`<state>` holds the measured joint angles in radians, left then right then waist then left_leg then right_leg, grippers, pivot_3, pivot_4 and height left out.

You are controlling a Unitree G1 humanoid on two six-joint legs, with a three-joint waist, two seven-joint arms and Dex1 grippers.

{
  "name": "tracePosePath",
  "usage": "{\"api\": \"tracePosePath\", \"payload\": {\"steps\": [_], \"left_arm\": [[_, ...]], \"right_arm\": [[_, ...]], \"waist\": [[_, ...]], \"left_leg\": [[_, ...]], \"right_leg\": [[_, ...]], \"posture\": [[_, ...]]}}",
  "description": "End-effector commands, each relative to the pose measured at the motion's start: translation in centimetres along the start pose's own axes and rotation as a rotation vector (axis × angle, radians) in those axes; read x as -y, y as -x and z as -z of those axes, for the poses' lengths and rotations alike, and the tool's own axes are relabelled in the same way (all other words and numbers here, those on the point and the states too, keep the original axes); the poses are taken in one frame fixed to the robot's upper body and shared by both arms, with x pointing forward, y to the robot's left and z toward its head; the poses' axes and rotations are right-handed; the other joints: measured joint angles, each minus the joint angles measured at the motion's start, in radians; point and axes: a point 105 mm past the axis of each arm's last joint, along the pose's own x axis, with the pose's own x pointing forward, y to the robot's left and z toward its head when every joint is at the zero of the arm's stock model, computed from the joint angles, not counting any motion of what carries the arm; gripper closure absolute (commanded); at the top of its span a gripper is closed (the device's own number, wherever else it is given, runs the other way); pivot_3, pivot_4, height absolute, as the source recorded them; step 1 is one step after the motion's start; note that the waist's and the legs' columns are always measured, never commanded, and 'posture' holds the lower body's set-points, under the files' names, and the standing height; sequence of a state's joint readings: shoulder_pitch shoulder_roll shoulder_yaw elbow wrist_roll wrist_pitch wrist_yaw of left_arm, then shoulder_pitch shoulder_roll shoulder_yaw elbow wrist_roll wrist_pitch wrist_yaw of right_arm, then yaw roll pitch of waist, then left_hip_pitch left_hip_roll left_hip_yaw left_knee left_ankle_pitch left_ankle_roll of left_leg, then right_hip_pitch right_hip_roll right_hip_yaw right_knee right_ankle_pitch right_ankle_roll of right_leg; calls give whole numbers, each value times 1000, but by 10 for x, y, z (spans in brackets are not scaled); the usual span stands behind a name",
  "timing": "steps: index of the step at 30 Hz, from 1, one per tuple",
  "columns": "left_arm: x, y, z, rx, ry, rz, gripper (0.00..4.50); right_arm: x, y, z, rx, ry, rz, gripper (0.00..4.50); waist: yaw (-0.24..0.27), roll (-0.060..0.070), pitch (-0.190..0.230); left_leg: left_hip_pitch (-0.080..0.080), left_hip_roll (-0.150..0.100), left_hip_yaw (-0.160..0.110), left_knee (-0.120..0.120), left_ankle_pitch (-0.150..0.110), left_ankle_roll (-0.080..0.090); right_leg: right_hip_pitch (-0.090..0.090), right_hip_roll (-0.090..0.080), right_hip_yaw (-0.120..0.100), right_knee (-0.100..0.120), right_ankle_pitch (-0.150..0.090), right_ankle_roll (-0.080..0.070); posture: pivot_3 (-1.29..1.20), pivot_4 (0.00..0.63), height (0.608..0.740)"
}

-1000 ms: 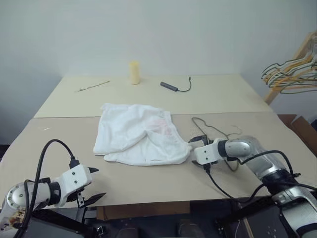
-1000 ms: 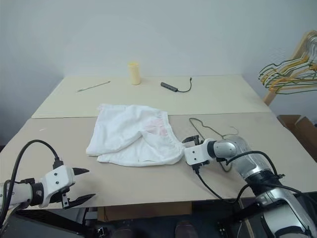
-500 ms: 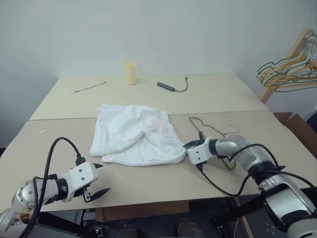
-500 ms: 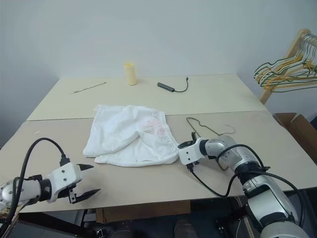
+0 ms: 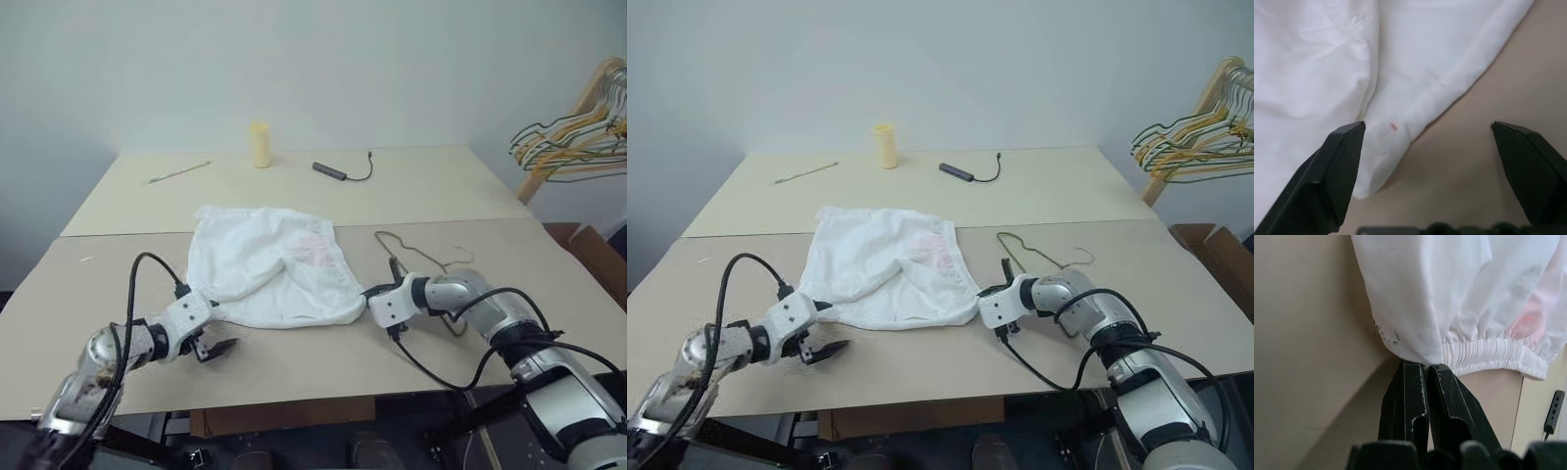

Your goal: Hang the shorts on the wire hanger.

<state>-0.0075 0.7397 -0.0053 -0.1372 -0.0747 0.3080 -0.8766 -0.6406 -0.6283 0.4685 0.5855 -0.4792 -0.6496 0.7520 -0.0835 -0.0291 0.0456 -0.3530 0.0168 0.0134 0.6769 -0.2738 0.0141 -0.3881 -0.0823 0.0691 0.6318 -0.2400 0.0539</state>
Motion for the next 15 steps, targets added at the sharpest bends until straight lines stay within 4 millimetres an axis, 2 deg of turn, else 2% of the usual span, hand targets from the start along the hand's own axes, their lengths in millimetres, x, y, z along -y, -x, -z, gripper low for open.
{"api": "tracePosePath", "payload": {"steps": [1,2,15], "left_arm": [[-7,-3,-2,-17,-11,-27,1263],[-6,-4,-2,-24,-4,-25,1556],[-5,-4,19,-192,109,60,1556]], "right_arm": [[10,7,-2,8,-5,44,4500],[9,8,-3,10,-9,44,4500],[8,6,-8,20,-22,44,4500]], "waist": [[-10,0,0],[-14,0,0],[-23,3,-2]], "left_leg": [[0,0,-1,0,0,0],[0,0,-1,0,0,0],[1,-1,-3,0,0,0]], "right_leg": [[0,0,0,0,0,0],[0,0,0,0,0,0],[1,0,0,0,0,1]], "posture": [[-76,0,740],[-76,0,740],[-70,0,740]]}}
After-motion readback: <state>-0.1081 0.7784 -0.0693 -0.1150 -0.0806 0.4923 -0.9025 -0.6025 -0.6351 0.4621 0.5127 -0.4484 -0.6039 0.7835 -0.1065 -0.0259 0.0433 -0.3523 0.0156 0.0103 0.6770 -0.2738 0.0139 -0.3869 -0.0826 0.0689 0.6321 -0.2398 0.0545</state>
